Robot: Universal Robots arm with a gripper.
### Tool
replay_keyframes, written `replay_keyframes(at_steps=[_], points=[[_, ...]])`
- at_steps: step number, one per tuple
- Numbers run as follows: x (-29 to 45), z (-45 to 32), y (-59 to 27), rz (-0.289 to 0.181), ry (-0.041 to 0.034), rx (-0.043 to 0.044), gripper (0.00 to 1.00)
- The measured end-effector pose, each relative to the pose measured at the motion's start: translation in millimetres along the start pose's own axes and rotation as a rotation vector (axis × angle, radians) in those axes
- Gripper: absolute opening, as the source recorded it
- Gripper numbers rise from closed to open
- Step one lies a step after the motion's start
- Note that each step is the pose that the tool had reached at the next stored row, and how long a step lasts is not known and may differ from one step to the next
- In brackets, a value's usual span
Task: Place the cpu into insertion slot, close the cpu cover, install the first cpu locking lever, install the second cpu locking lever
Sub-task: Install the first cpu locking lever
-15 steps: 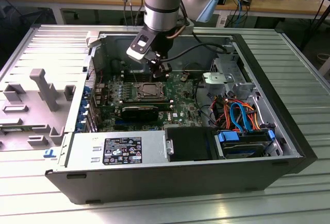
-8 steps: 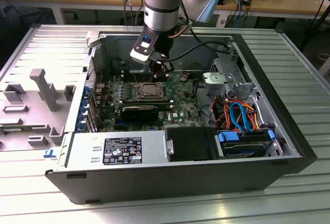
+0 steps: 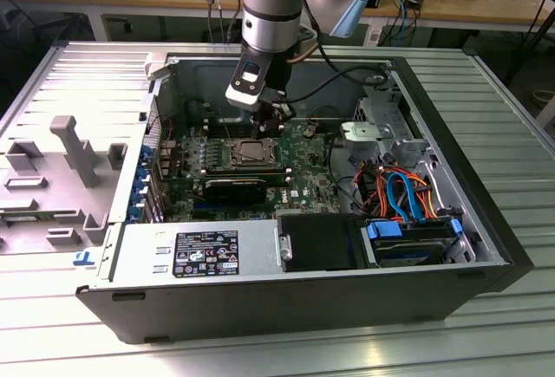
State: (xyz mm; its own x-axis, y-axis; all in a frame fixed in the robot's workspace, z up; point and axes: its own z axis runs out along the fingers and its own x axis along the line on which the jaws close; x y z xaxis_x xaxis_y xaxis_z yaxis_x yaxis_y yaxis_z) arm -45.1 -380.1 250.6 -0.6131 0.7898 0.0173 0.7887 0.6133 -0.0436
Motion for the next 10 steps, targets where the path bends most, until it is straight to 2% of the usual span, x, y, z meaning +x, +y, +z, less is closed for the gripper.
replay_keyframes(at_steps=[10], points=[[0.0, 0.0, 0.0, -0.163, -0.0071, 0.0028, 0.11]])
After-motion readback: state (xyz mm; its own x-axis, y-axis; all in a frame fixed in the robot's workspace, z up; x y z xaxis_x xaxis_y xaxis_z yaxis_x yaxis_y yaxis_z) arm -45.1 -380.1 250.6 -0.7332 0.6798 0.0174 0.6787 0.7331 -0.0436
